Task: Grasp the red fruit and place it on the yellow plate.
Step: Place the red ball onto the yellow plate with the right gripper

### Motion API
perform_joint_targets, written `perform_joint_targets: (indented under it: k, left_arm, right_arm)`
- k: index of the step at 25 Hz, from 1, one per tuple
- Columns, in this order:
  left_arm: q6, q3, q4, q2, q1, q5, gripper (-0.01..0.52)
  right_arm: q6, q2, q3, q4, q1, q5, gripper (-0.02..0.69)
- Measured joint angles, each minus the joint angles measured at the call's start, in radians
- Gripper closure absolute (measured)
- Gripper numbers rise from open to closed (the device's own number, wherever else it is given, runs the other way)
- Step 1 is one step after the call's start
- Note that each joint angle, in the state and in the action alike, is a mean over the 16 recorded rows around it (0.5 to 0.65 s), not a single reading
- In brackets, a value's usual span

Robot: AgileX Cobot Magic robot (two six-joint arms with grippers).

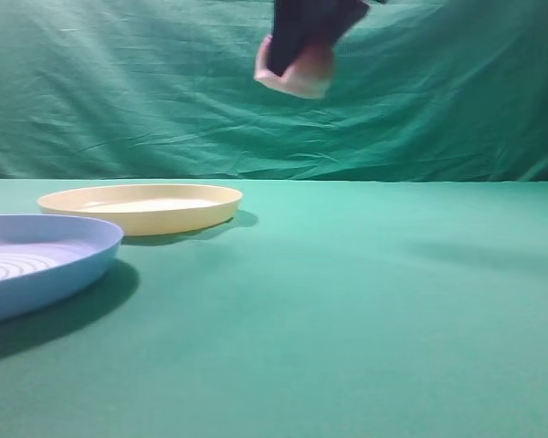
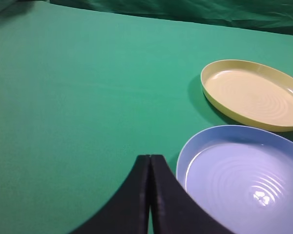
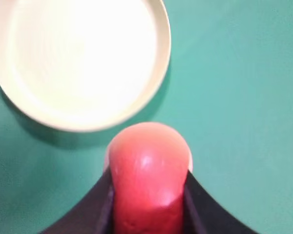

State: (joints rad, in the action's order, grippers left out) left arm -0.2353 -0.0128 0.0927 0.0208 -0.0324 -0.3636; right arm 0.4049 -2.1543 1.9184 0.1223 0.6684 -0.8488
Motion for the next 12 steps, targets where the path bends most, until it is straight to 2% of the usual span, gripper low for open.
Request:
perform_joint_targets:
  k: [4, 12]
  left_arm:
    - [0.0, 0.0, 0.0, 0.0, 0.0, 0.0, 0.514]
    - [0.0, 0.0, 0.0, 0.0, 0.0, 0.0, 0.514]
  right_arm:
    - [0.002, -0.103, 0.075, 0.001, 0.03, 0.016, 0.403]
    - [-0.011, -0.201, 0.124, 0.001, 0.051, 0.035, 0.198]
